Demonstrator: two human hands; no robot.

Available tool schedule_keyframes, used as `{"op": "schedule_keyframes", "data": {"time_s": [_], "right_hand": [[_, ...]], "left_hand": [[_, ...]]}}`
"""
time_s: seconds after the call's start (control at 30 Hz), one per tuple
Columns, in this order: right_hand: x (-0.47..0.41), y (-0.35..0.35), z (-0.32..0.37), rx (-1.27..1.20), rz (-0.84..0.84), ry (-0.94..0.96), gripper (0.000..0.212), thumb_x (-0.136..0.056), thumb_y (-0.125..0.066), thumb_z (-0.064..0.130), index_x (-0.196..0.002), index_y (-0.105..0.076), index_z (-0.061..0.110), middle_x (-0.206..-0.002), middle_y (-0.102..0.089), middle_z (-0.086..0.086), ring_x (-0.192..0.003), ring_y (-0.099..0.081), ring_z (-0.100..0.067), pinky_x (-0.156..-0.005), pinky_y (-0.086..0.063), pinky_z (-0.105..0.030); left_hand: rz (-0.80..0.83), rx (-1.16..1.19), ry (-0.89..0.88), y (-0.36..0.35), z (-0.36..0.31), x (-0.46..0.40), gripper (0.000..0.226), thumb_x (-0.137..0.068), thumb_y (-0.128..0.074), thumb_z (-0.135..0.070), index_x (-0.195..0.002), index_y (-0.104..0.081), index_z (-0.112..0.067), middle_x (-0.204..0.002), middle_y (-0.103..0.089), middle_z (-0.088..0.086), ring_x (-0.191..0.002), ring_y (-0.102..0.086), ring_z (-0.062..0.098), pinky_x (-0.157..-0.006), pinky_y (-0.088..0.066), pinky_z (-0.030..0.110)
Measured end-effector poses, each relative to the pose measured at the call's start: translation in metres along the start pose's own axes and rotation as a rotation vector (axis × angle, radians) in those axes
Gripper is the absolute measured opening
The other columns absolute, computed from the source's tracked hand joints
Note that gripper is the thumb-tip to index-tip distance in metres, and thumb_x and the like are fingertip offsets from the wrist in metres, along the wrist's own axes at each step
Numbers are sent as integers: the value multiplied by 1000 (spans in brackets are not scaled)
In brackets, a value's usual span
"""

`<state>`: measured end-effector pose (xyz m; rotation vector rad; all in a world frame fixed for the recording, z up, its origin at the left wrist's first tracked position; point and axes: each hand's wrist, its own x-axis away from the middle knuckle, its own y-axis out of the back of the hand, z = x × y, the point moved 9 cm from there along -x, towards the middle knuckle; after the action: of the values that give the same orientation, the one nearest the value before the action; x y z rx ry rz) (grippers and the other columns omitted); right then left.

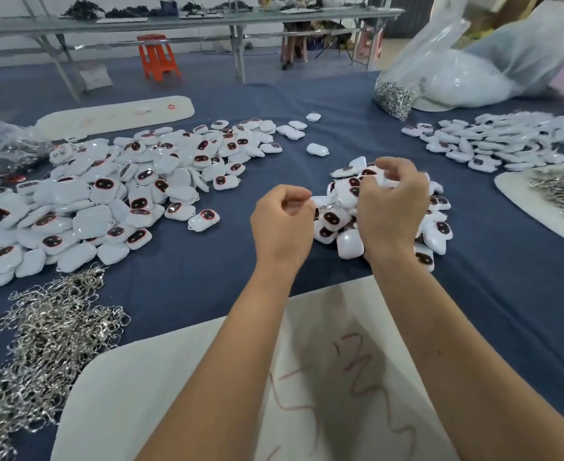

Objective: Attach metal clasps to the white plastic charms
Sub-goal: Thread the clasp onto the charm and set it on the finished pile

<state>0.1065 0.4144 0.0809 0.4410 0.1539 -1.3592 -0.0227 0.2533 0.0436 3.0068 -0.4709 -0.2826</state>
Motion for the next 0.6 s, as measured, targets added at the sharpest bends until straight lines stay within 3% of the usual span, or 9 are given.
{"op": "schedule_keyframes", "data": {"time_s": [0.1, 0.2, 0.3, 0.37, 0.43, 0.47, 0.53, 0.6], "right_hand": [[28, -28, 27, 17, 122, 144, 20, -88, -60, 3, -99, -75, 13, -96, -72, 1, -90, -65, -17, -88, -49, -27], [68, -87, 46, 80, 416, 249, 19, -90, -60, 5, -99, -75, 12, -87, -71, 4, -83, -64, -14, -79, -49, -27], [123, -155, 53, 348, 798, 403, 32, -94, -60, 10, -124, -68, 15, -122, -67, -7, -114, -58, -23, -93, -46, -33], [156, -188, 53, 597, 957, 553, 55, -93, -63, 13, -146, -51, 18, -152, -43, -14, -139, -37, -33, -103, -42, -38], [176, -207, 54, 705, 1032, 590, 73, -91, -66, 11, -157, -37, 23, -165, -24, -14, -152, -19, -40, -111, -38, -49], [181, -212, 55, 734, 1039, 586, 74, -91, -66, 10, -157, -36, 25, -163, -26, -14, -151, -21, -41, -112, -36, -52], [193, -218, 63, 766, 1005, 628, 62, -90, -67, 10, -147, -46, 24, -149, -40, -13, -135, -38, -40, -104, -39, -47], [211, -221, 73, 747, 992, 697, 46, -92, -65, 14, -136, -55, 23, -139, -45, -11, -124, -42, -37, -95, -40, -41]], "left_hand": [[-58, -59, 67, 28, 17, 3, 19, -87, -66, -6, -90, -74, -22, -86, -73, -11, -80, -68, 4, -79, -56, 24], [-119, -193, 113, 73, 30, 3, 21, -88, -63, -8, -86, -73, -26, -85, -71, -13, -81, -66, 1, -73, -49, 20], [-162, -420, 121, 129, 34, 3, 15, -86, -63, -13, -84, -73, -24, -87, -73, -10, -89, -67, 15, -80, -53, 34], [-177, -601, 85, 165, 31, 4, 15, -83, -63, -11, -84, -72, -23, -89, -72, -8, -92, -66, 19, -85, -52, 37], [-138, -755, 95, 199, 31, 5, 20, -82, -64, -7, -82, -70, -27, -90, -72, -8, -93, -66, 19, -86, -52, 34], [-112, -802, 123, 215, 33, 4, 24, -81, -65, -5, -79, -69, -28, -88, -72, -9, -92, -66, 19, -83, -52, 31], [-85, -828, 201, 251, 39, 5, 31, -82, -67, 0, -72, -69, -29, -82, -71, -11, -86, -67, 17, -75, -50, 27], [-34, -823, 249, 277, 42, 8, 35, -83, -70, 2, -71, -71, -31, -81, -72, -9, -81, -68, 17, -70, -52, 26]]}}
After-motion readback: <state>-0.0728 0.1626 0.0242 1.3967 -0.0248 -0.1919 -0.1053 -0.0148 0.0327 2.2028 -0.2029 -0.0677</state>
